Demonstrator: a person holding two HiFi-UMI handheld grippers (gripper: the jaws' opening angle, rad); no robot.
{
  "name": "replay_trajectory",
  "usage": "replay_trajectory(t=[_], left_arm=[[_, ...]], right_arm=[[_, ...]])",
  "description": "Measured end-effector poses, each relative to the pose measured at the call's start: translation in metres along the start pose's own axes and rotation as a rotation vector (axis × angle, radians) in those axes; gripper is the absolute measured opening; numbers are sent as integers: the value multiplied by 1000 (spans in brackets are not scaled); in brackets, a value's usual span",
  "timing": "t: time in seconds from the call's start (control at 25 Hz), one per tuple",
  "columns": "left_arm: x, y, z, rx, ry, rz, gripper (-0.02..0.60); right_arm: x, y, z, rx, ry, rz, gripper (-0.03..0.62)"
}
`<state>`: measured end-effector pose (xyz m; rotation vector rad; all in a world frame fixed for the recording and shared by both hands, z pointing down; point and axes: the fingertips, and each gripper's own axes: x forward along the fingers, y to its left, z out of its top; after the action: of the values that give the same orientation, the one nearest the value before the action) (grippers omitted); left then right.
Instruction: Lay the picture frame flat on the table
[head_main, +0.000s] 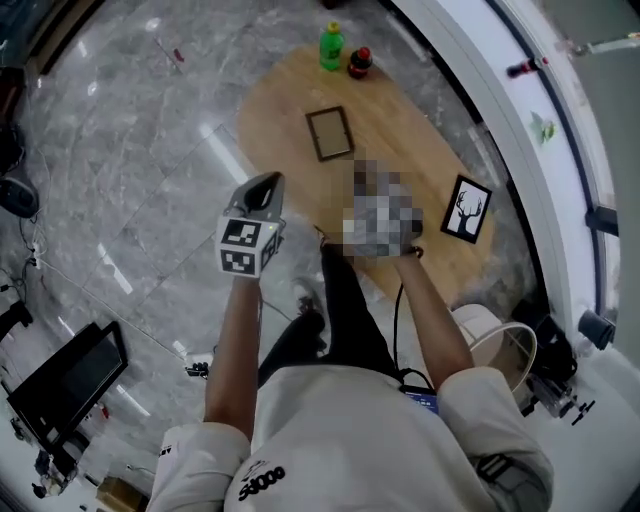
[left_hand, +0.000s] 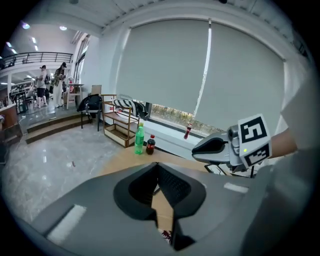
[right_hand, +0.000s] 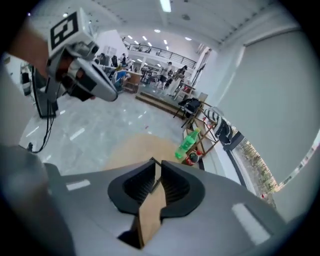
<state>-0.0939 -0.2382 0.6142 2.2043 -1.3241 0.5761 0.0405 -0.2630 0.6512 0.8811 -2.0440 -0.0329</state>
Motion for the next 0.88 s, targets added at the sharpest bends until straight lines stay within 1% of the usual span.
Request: replay_trajectory(t=[0.12,0.24,0.44,0.6,0.72,0.88], left_arm=[[-33,-15,22,20,-53,8,9],[-67,-29,45,49,-116,16,11],[-128,-57,85,130,-225,37,11],[-182,-80,116,206,-335,57,10],[-221,-98,133,243,-396,54,10],[-268,-119,144,287,-445,50,11]], right_arm=[[-48,-10,28,79,-76,-25,17],[-95,-15,55,121,-153,-48,5],[-182,-18,92,198,-291,-70,5],[-250,-28,107,287,-375,-84,3],[-294,-28,118,296,-417,-106,3],[-352,-13,140,270,-488,-125,3]])
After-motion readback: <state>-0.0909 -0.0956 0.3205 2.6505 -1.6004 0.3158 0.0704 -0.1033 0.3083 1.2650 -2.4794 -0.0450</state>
